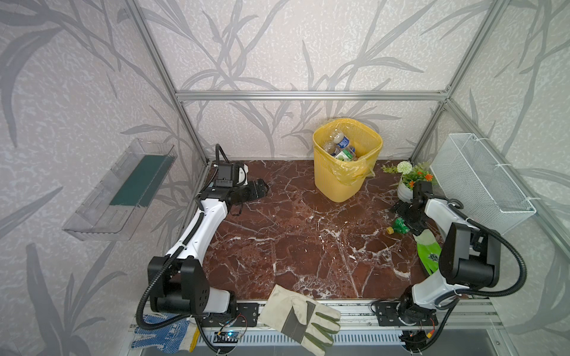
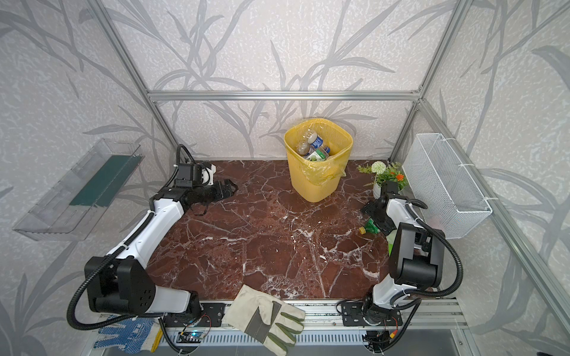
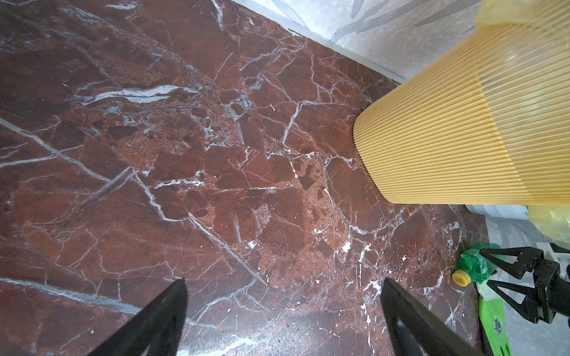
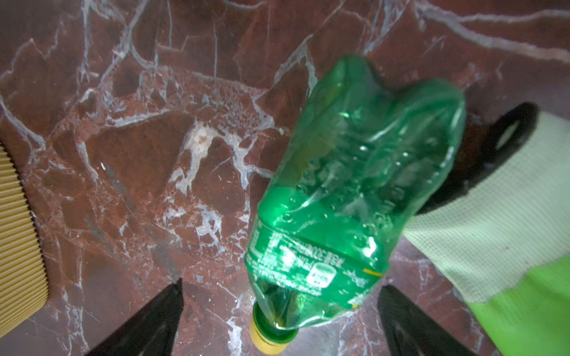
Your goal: Throw the plastic bottles in the bin
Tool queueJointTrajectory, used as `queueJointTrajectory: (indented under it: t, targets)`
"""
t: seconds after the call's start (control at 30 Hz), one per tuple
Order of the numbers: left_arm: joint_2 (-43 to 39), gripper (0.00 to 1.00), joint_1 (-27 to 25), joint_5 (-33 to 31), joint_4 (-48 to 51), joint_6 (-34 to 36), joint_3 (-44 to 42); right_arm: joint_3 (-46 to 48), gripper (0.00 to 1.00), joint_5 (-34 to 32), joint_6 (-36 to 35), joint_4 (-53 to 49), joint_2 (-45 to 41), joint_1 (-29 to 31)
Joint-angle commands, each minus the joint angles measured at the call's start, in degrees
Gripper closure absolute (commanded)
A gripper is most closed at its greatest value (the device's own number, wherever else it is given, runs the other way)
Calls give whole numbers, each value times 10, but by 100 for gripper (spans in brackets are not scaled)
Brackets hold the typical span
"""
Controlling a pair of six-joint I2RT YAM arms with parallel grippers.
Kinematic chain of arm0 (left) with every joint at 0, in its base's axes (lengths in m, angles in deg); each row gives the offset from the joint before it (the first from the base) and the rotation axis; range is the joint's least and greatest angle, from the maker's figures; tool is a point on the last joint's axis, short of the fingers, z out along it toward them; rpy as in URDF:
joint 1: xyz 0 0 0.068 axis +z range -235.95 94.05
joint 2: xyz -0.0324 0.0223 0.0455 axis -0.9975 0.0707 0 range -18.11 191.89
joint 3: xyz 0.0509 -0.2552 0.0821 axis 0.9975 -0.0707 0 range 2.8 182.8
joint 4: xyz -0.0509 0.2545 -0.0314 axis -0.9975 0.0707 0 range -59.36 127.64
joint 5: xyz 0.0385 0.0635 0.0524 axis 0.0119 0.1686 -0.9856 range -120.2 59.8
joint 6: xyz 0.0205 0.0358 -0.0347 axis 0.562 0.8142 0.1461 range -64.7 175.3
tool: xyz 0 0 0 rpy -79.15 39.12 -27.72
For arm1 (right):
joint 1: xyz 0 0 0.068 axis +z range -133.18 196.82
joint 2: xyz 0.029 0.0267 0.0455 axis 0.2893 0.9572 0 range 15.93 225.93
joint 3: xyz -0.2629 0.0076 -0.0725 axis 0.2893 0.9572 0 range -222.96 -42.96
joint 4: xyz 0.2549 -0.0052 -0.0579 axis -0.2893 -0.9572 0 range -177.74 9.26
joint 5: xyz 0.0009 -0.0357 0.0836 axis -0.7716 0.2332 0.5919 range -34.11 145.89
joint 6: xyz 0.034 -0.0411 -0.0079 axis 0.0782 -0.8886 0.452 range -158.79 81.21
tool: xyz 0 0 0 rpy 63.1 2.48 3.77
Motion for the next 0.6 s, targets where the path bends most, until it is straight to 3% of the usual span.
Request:
queueJointTrajectory:
  t: [0.0, 0.37, 0.57]
  targets:
    - [4, 3, 5, 13, -4, 5, -3, 2, 1, -21, -5, -23, -18, -1]
    - [5, 3, 5, 12, -2, 8, -5, -17, 0, -21, -6, 10, 31, -2]
    - [14, 4, 5, 20, -4, 5, -3, -34, 6, -20, -18, 32, 64, -2]
